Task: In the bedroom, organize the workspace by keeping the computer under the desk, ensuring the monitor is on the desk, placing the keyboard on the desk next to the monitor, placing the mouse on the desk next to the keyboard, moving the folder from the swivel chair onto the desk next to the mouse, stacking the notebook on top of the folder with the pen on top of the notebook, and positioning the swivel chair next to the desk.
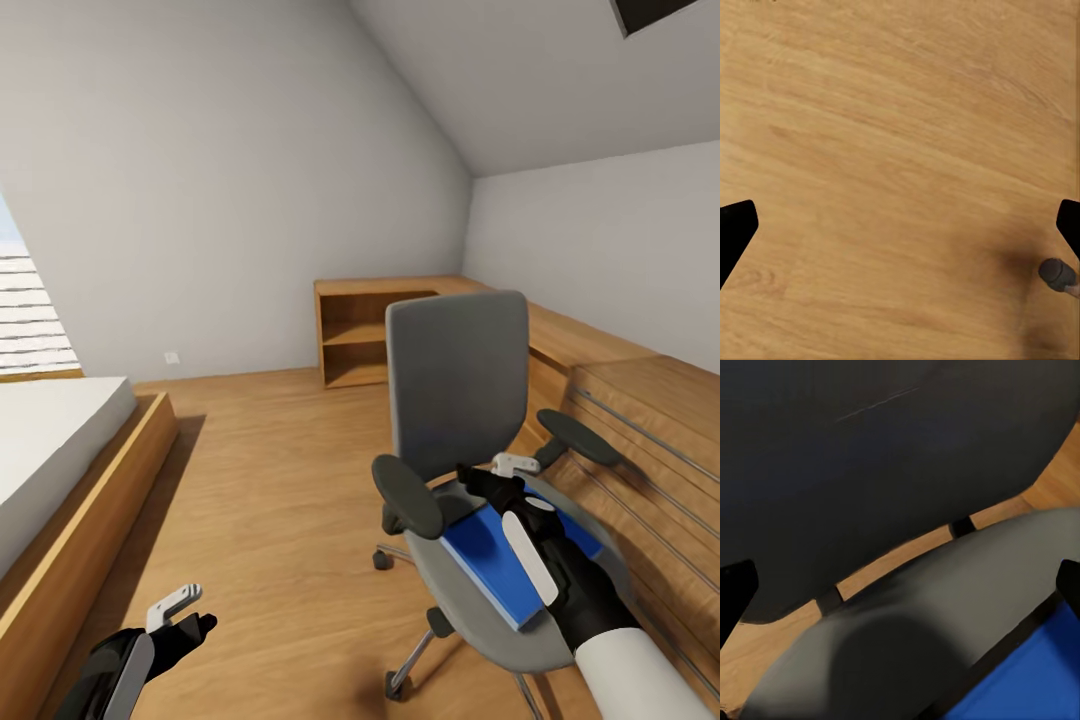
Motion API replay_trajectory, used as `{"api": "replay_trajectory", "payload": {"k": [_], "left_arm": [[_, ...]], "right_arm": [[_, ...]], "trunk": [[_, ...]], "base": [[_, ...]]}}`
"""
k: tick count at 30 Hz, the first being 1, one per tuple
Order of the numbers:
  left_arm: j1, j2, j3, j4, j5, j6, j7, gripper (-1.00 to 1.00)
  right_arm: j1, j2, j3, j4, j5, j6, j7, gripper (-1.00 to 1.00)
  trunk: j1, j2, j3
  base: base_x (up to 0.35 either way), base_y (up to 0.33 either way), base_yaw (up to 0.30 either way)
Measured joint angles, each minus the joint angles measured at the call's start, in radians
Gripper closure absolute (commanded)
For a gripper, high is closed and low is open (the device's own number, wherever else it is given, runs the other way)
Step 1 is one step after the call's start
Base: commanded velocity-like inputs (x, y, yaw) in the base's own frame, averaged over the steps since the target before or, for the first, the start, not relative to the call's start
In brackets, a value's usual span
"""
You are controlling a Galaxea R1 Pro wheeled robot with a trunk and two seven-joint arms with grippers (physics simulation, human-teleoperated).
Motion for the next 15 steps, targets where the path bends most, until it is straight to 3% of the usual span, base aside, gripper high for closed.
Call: {"api": "replay_trajectory", "payload": {"k": [15], "left_arm": [[0.0,0.0,0.0,-0.001,0.0,0.0,0.001,-1.0]], "right_arm": [[0.0,0.001,0.001,0.038,0.003,0.003,0.001,-1.0]], "trunk": [[0.0,0.0,0.0]], "base": [[0.025,0.0,0.0]]}}
